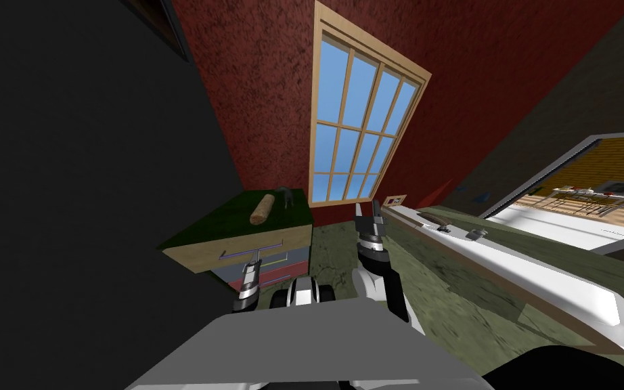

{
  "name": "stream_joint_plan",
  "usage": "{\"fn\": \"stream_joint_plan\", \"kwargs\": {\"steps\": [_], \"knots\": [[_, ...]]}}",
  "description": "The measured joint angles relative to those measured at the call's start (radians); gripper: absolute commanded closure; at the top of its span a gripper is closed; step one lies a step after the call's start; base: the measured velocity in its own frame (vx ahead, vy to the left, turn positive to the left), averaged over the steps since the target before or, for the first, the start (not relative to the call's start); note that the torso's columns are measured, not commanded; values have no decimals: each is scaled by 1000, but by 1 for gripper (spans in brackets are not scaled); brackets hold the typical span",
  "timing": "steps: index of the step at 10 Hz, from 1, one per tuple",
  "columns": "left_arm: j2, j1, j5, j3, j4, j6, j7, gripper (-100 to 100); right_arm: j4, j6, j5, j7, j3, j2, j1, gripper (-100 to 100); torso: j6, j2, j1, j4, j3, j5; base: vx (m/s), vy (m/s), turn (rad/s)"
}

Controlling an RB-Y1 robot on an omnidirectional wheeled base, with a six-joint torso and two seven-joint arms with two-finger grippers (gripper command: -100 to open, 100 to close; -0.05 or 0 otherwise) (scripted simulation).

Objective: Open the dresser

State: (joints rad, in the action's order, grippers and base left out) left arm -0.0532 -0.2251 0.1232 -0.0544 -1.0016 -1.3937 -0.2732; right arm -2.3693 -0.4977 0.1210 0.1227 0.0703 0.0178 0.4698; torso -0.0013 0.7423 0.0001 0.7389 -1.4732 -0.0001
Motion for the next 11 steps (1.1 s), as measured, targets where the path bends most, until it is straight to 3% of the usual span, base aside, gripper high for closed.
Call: {"fn": "stream_joint_plan", "kwargs": {"steps": [5, 11], "knots": [[-6, 23, -4, 6, -52, 104, 3, 100, 0, 0, 0, 0, 0, 0, 0, 0, 0, 3, -4, 4, 0, -4, -119, -28, 31], [24, 3, 6, 6, -85, 117, -41, 100, 0, 0, 0, 0, 0, 0, 0, 0, 0, 4, -4, 7, 0, -6, -181, 10, -89]]}}
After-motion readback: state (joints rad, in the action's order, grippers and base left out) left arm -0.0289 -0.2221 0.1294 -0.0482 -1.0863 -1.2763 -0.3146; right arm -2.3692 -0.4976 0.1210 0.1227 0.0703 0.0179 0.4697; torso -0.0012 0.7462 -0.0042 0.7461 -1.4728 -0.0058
